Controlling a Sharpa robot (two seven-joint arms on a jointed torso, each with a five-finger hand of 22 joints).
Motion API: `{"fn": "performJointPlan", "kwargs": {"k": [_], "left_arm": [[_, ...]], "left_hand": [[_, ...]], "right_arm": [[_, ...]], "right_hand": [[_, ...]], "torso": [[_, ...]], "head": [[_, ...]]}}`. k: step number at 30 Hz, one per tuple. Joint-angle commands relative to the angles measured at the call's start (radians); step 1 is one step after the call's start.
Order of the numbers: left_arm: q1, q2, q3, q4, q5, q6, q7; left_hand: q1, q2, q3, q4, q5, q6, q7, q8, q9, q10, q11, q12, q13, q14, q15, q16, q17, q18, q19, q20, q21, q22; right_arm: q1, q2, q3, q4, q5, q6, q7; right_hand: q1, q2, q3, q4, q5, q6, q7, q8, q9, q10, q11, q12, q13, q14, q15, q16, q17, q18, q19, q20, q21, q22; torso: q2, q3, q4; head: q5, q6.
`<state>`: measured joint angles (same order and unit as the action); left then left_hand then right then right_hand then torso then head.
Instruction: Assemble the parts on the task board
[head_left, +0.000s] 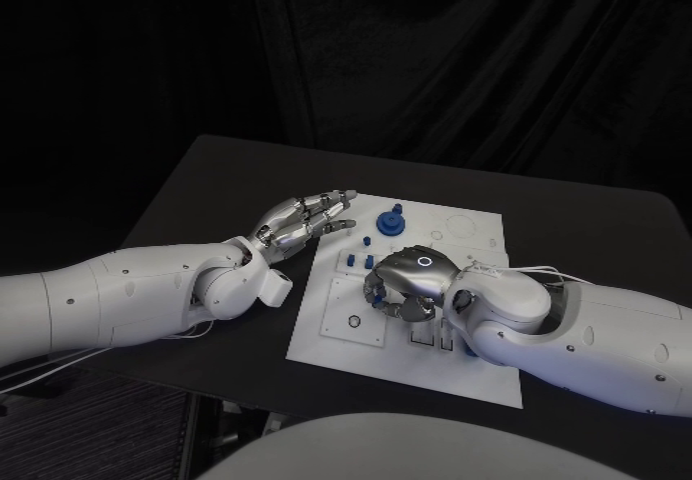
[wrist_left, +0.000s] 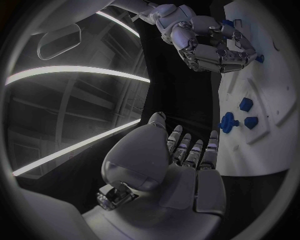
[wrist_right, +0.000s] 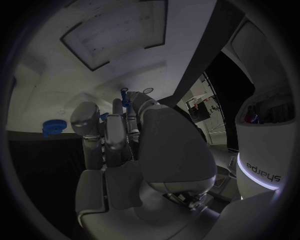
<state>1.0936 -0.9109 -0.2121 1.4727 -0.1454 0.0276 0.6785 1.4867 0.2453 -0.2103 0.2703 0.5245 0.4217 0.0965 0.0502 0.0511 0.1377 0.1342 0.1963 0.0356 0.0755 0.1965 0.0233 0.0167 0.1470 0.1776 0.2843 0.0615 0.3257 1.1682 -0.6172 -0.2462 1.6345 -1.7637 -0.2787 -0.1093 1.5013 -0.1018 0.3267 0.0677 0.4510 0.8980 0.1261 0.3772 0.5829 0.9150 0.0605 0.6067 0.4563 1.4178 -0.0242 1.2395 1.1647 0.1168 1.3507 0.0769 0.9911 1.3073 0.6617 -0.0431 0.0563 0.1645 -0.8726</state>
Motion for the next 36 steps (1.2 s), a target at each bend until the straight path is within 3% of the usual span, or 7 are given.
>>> {"fn": "performJointPlan", "kwargs": {"k": [1,14,30,36], "left_arm": [[-0.002,0.000,0.001,0.002,0.005,0.013,0.034],[-0.004,0.004,0.001,-0.003,0.005,0.016,0.032],[-0.008,0.007,0.001,-0.008,0.005,0.021,0.025],[-0.008,0.007,0.001,-0.009,0.005,0.023,0.022]], "left_hand": [[0.011,-0.004,0.003,0.000,0.007,-0.001,-0.004,0.000,-0.001,-0.001,0.004,0.002,0.001,-0.001,-0.003,0.005,0.001,0.011,0.003,-0.005,-0.001,0.002],[0.012,-0.005,0.003,-0.001,0.008,-0.002,-0.005,-0.001,-0.001,-0.002,0.004,0.002,0.001,-0.001,-0.002,0.005,0.001,0.011,0.003,-0.004,-0.001,0.002],[0.012,-0.004,0.003,-0.001,0.008,-0.004,-0.006,-0.001,-0.001,-0.003,0.004,0.000,0.001,-0.001,-0.002,0.005,0.001,0.011,0.004,-0.004,0.000,0.002],[0.013,-0.004,0.004,-0.001,0.009,-0.005,-0.006,-0.002,-0.001,-0.005,0.003,-0.001,0.000,-0.001,0.000,0.005,0.001,0.011,0.005,-0.003,0.000,0.002]], "right_arm": [[-0.006,0.002,0.000,-0.001,-0.007,-0.012,0.001],[-0.009,0.000,0.000,0.003,-0.007,-0.001,0.001],[-0.009,-0.005,0.000,0.002,-0.007,0.012,-0.007],[-0.009,-0.007,0.000,0.003,-0.007,0.018,-0.009]], "right_hand": [[0.006,0.004,0.003,0.001,-0.006,0.007,0.001,-0.005,-0.001,0.009,-0.004,0.004,0.001,0.000,0.006,0.003,0.000,-0.010,-0.001,0.007,-0.002,0.122],[0.003,0.003,0.002,0.003,-0.009,0.010,0.001,-0.005,-0.002,0.012,-0.004,0.003,0.000,0.000,0.006,0.002,-0.002,-0.010,-0.001,0.008,-0.001,0.122],[0.003,0.003,0.002,0.004,-0.010,0.010,0.001,-0.006,-0.003,0.012,-0.004,0.002,-0.001,-0.003,0.007,-0.003,-0.008,-0.009,-0.003,0.008,-0.008,0.121],[0.002,0.002,0.002,0.005,-0.010,0.009,0.001,-0.008,-0.004,0.010,-0.003,-0.001,-0.002,-0.005,0.007,-0.005,-0.010,-0.008,-0.005,0.009,-0.012,0.120]], "torso": [[0.000,0.0002,-0.0015],[0.001,0.0010,0.0001],[-0.001,0.0004,-0.0023],[0.000,0.0000,-0.0007]], "head": [[0.005,0.000],[0.008,0.000],[0.010,0.000],[0.006,0.000]]}}
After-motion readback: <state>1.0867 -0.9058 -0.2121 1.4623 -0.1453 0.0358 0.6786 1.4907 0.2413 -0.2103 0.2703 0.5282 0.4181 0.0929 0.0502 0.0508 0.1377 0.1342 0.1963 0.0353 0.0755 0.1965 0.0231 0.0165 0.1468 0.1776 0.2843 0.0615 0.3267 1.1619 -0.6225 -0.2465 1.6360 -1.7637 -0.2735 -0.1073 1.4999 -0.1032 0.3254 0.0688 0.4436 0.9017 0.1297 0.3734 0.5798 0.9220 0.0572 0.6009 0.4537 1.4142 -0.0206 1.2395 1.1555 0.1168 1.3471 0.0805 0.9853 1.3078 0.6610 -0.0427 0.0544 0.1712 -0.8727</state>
